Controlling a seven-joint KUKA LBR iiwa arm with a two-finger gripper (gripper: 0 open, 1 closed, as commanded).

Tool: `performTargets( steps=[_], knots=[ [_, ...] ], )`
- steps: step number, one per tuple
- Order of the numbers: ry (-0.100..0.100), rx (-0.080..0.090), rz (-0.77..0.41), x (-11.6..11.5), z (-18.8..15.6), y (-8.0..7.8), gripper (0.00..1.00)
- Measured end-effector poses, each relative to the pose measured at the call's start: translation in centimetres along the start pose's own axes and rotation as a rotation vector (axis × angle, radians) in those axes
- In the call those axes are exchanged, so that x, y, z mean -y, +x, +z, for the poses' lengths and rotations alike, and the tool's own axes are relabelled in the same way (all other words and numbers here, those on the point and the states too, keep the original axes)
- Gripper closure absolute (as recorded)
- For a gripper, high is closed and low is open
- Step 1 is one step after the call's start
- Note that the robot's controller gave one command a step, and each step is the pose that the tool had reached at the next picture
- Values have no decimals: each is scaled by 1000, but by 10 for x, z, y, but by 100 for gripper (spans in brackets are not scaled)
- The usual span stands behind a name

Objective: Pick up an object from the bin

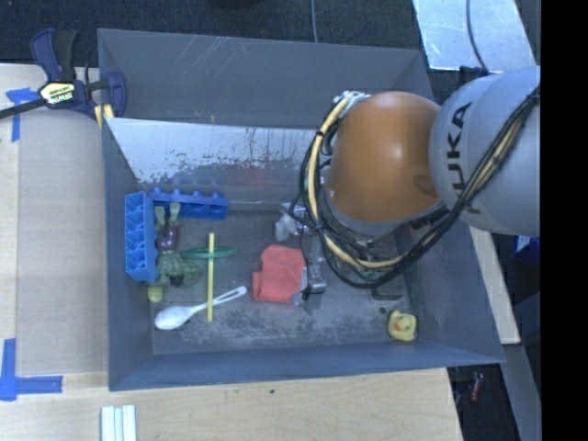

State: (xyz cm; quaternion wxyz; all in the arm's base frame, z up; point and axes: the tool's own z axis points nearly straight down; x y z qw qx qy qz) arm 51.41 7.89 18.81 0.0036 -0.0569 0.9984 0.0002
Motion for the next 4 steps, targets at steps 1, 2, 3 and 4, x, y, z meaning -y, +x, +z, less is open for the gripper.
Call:
performTargets(
  steps=[1,2,3,4],
  knots=[
    [1,9,-75,14,55,-71,0],
    [-1,7,-111,26,93,-69,0],
    [1,8,-319,47,108,-35,0],
    [-1,6,-540,36,117,-1,100]
  ],
)
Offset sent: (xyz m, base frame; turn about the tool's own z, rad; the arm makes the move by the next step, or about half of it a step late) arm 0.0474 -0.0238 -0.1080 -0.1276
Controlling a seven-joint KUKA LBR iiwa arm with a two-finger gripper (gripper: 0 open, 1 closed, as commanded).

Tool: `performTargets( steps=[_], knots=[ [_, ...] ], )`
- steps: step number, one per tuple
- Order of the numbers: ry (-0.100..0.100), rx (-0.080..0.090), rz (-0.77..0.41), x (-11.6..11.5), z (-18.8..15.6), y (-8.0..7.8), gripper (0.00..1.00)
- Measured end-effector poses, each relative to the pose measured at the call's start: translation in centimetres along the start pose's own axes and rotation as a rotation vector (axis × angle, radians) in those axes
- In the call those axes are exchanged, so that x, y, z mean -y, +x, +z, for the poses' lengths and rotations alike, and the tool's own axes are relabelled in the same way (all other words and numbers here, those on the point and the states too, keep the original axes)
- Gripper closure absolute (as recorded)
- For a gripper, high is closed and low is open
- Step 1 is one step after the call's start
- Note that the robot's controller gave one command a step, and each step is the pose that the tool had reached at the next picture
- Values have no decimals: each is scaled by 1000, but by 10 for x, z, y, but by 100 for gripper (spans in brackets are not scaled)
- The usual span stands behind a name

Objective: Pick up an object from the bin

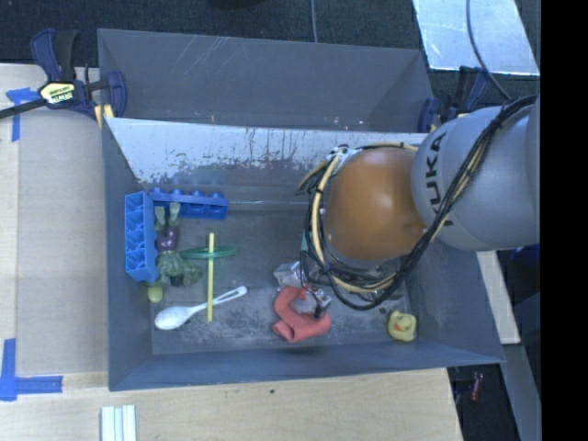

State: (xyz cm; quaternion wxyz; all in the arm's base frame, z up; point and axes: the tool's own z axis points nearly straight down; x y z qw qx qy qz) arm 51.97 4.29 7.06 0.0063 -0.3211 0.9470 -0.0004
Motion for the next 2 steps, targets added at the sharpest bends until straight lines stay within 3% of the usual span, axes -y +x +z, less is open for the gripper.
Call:
performTargets(
  steps=[1,2],
  knots=[
    [0,0,1,0,0,0,100],
    [1,-1,-226,5,0,-37,100]
  ],
)
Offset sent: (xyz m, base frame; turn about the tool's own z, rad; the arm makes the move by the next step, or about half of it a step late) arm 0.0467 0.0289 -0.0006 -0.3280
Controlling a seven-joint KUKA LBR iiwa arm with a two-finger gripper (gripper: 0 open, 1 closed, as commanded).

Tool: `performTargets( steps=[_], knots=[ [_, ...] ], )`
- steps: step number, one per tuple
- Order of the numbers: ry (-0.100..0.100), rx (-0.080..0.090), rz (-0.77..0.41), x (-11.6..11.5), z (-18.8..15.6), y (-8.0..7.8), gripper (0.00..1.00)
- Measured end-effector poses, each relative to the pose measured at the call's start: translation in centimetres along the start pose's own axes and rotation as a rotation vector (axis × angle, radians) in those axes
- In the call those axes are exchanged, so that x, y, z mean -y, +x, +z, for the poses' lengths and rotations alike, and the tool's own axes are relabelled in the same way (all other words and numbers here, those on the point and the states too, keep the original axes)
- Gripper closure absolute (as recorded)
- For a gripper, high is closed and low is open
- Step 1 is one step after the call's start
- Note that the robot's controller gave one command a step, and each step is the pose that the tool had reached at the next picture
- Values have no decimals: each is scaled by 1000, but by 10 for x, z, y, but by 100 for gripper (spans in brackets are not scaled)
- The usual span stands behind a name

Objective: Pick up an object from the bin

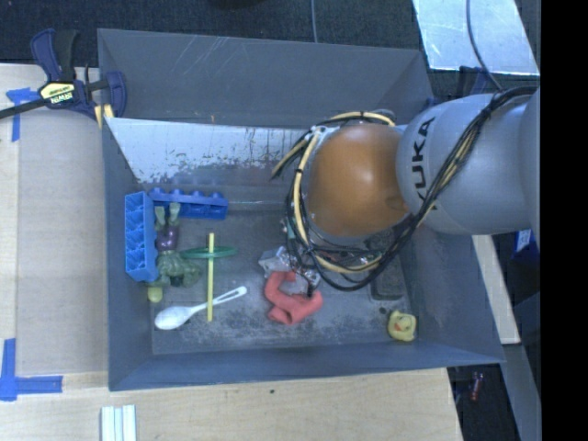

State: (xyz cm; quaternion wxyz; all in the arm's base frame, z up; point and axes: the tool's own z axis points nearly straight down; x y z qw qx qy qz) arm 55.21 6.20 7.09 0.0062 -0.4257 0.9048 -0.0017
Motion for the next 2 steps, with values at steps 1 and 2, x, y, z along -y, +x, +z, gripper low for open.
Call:
performTargets(
  steps=[1,2],
  knots=[
    [-6,-1,-52,-2,-49,10,100],
    [-1,5,-173,-25,-94,25,100]
  ],
)
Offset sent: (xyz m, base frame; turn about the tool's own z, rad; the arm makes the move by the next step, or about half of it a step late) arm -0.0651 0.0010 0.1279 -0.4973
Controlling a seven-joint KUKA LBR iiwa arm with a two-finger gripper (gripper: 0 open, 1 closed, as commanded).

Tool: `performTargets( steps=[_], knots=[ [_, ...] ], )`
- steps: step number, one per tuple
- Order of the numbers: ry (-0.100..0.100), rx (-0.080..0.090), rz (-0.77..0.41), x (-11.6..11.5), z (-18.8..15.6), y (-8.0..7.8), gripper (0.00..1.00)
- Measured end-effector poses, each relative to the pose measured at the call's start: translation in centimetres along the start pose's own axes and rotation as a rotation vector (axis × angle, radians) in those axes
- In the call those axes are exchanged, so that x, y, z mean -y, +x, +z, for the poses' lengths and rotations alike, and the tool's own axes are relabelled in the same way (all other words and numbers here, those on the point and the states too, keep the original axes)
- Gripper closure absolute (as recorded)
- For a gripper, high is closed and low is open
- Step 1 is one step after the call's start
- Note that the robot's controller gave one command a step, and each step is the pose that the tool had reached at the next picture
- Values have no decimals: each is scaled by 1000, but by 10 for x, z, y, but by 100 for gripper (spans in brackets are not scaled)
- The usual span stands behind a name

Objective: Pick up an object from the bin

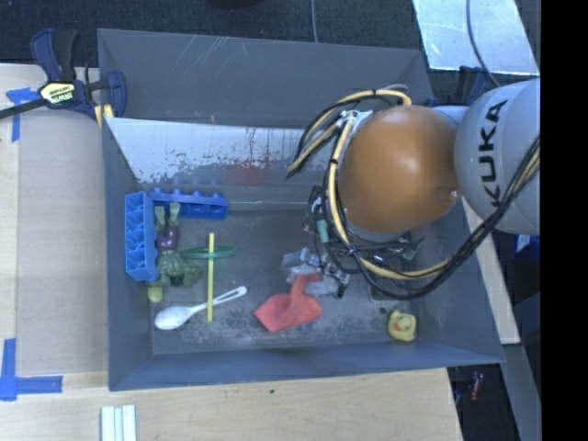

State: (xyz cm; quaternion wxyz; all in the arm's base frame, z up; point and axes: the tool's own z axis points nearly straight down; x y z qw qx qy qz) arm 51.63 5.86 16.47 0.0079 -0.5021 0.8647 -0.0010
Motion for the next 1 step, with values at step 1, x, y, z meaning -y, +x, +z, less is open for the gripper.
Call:
performTargets(
  steps=[1],
  knots=[
    [-1,0,-143,2,-73,2,100]
  ],
)
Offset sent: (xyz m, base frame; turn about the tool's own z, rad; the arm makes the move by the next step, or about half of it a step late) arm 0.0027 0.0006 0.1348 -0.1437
